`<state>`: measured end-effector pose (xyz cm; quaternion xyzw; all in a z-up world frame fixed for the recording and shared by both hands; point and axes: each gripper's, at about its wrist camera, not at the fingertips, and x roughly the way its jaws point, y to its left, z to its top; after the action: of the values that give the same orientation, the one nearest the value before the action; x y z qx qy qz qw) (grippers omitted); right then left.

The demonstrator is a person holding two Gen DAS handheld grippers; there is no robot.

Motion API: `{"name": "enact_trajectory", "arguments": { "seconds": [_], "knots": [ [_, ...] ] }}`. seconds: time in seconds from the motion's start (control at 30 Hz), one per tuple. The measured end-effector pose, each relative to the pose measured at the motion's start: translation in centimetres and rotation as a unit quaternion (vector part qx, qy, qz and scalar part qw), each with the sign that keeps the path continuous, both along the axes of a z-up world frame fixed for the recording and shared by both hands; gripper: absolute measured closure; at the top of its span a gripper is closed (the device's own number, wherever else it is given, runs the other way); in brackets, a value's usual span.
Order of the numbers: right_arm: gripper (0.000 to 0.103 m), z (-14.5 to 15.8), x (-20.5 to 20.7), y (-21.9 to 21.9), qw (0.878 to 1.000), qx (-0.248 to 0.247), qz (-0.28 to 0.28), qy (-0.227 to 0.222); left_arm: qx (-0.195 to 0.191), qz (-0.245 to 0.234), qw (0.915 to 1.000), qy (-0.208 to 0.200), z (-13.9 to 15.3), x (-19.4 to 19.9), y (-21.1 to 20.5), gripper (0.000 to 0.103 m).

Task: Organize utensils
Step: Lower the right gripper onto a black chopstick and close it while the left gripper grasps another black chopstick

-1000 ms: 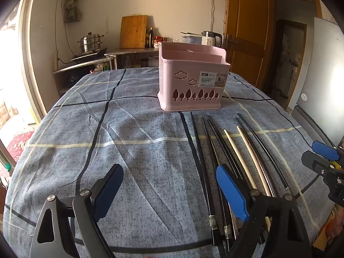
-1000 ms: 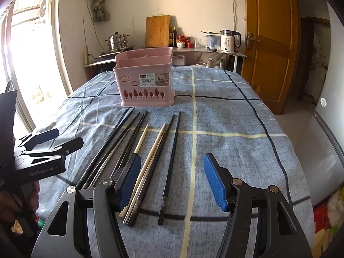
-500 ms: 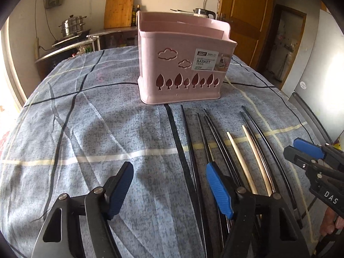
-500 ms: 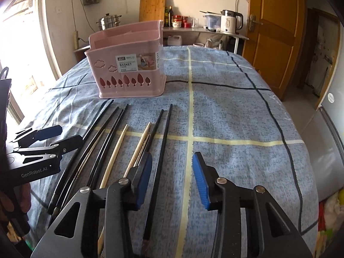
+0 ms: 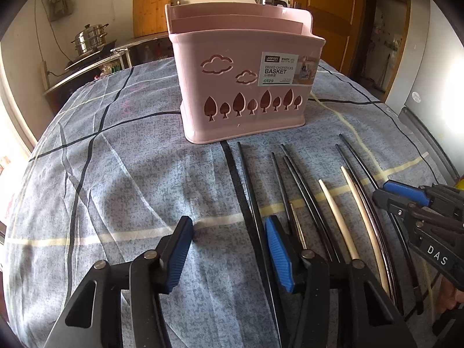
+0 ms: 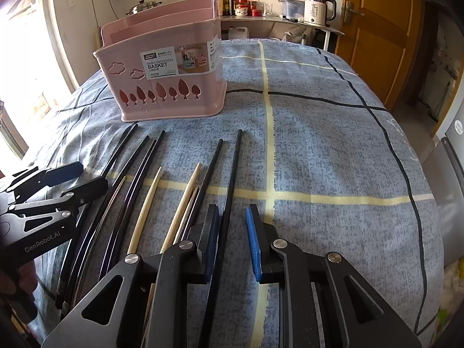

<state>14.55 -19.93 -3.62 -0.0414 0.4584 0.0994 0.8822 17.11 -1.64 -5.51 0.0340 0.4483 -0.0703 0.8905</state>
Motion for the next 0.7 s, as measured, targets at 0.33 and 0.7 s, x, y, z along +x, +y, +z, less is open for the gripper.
{"name": "enact_trajectory", "arguments": {
  "seconds": [0.33, 0.7],
  "knots": [
    [0.096, 0.1, 1.8, 0.2, 1.000, 0.008, 0.009, 0.021, 0.019, -0.028, 0.9994, 0.003, 0.2, 0.4, -2.2, 0.095],
    [0.098, 1.9, 1.5, -0.8, 0.998, 0.054, 0.007, 0.014, -0.033, -0.016, 0.9993, 0.006, 2.3, 0.0, -0.6, 0.098]
  ]
}}
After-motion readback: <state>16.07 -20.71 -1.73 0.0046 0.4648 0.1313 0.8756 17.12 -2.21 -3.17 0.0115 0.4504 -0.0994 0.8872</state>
